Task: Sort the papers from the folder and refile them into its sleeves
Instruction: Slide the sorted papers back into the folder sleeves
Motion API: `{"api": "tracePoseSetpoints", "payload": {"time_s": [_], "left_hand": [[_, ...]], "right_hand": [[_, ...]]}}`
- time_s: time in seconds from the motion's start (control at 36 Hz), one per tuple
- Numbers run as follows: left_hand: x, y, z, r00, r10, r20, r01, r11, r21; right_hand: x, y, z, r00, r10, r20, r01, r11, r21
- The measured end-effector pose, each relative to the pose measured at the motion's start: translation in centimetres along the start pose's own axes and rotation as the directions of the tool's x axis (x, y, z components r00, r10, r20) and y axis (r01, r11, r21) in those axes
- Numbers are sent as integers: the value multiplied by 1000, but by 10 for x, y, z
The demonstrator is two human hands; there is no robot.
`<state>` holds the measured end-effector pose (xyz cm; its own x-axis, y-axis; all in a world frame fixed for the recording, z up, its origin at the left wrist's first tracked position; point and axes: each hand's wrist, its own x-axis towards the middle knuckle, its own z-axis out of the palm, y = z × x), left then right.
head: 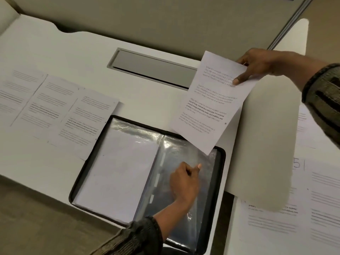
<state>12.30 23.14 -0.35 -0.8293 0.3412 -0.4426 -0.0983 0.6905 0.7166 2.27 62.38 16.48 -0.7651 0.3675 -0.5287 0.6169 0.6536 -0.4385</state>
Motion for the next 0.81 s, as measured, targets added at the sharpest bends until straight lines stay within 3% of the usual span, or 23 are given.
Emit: {"api": "tracePoseSetpoints", "payload": {"time_s": [0.39, 0.81], "left_hand": [[2, -5, -12, 987, 94, -131, -67, 978, 200], [-6, 0, -17, 955, 280, -101, -230, 909, 348]], "right_hand": [[13, 5, -8, 999, 29, 43, -27, 999, -41], [26, -5, -18, 990, 80, 119, -76, 996, -38]]}}
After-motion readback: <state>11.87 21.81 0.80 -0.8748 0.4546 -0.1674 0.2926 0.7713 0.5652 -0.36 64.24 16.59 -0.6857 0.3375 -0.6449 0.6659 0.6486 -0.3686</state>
